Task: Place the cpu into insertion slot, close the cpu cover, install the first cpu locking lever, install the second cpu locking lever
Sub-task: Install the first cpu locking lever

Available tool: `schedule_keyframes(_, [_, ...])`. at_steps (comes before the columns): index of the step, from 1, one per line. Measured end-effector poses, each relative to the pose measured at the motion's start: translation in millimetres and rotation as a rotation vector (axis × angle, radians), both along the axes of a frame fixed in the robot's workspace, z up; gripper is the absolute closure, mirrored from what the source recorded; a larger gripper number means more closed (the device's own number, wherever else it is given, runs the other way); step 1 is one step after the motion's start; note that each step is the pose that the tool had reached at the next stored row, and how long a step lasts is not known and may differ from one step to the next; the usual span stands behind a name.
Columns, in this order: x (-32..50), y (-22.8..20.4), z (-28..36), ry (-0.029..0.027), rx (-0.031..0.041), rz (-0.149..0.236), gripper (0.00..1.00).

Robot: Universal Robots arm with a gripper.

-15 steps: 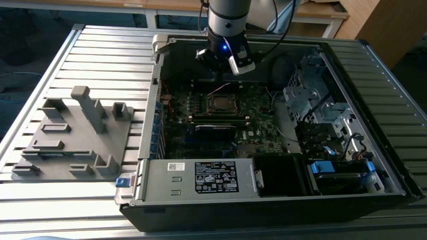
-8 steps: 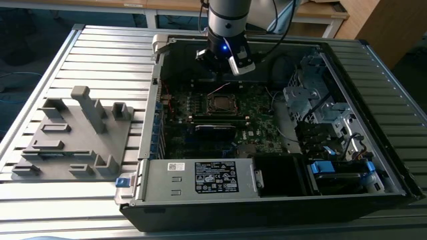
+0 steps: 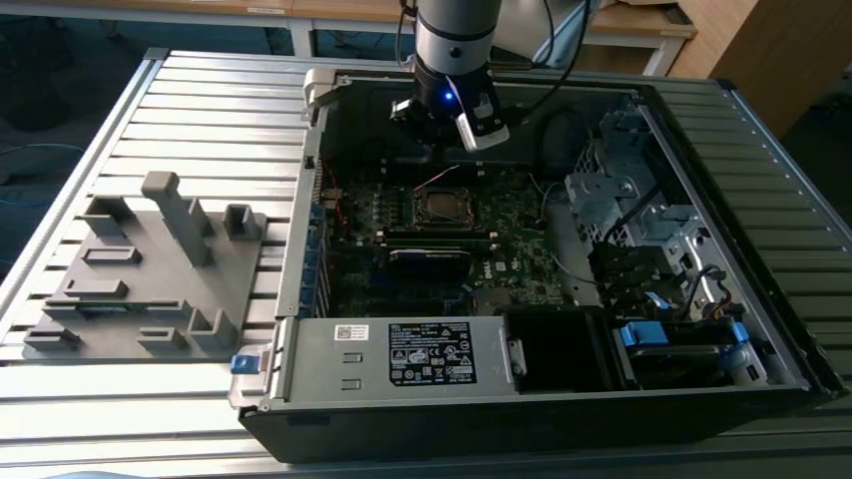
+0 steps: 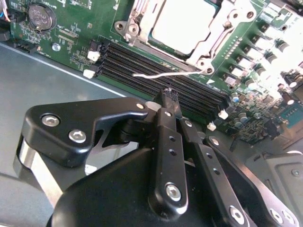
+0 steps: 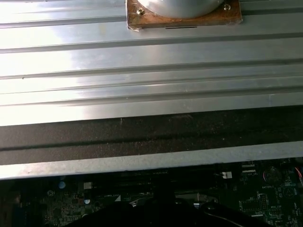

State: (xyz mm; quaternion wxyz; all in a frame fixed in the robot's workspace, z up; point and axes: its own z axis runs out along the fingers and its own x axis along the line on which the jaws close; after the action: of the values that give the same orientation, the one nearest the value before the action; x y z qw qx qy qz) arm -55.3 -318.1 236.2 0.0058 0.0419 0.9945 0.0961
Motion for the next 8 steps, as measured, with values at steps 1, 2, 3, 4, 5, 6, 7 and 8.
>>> schedule_keyframes(1, [0.0,0.0,0.0,0.0001,-0.0001,0.0,0.9])
schedule_keyframes(2, [0.0,0.0,0.0,0.0002,-0.0002,0.0,0.9])
schedule_keyframes(3, [0.0,-0.1,-0.3,0.0001,-0.0001,0.0,0.9])
schedule_keyframes(4, [0.0,-0.1,-0.6,0.0001,-0.0001,0.0,0.9])
schedule_keyframes(5, [0.0,-0.2,-0.8,0.0002,-0.0002,0.0,0.9])
schedule_keyframes(6, [0.0,-0.3,-1.1,0.0002,-0.0002,0.0,0.9])
schedule_keyframes(7, [0.0,-0.3,-1.2,0.0001,-0.0002,0.0,0.9])
schedule_keyframes(8, [0.0,-0.3,-1.2,0.0002,-0.0003,0.0,0.9])
